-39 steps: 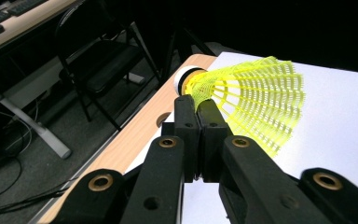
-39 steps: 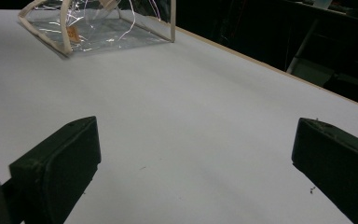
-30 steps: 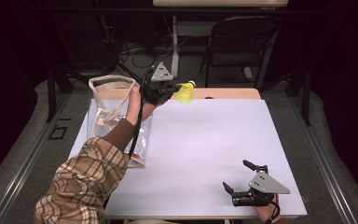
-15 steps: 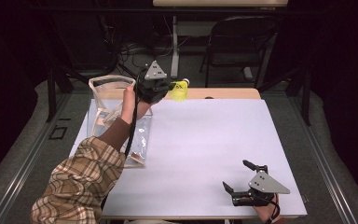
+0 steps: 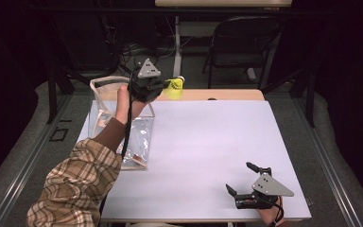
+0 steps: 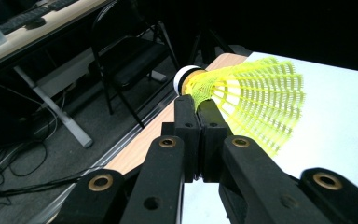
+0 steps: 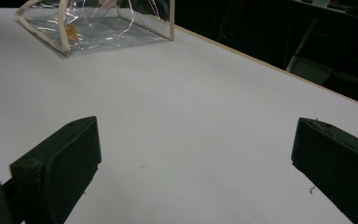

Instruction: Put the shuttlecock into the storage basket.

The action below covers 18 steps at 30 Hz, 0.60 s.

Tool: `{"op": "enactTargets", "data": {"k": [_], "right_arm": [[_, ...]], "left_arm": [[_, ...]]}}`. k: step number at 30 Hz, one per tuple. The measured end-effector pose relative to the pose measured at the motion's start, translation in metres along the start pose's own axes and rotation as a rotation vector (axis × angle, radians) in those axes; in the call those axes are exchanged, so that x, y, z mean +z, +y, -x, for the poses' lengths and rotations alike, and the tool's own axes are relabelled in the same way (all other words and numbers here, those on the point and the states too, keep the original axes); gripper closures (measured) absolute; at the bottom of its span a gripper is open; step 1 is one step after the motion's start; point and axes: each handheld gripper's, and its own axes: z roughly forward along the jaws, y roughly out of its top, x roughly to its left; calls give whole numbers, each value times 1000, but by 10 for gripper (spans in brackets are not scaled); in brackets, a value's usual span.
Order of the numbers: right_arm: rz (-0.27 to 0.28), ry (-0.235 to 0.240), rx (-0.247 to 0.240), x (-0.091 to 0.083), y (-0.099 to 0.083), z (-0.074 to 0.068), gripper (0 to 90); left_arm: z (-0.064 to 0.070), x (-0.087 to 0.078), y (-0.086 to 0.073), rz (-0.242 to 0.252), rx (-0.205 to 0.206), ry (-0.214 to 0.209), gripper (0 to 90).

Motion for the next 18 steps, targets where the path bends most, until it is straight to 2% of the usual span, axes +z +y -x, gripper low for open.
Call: {"op": "enactTargets", "data": {"k": [18], "right_arm": [[-1, 0, 1, 0, 0, 0, 9]], "left_arm": [[-15, -16, -5, 7, -21, 47, 890]]}}
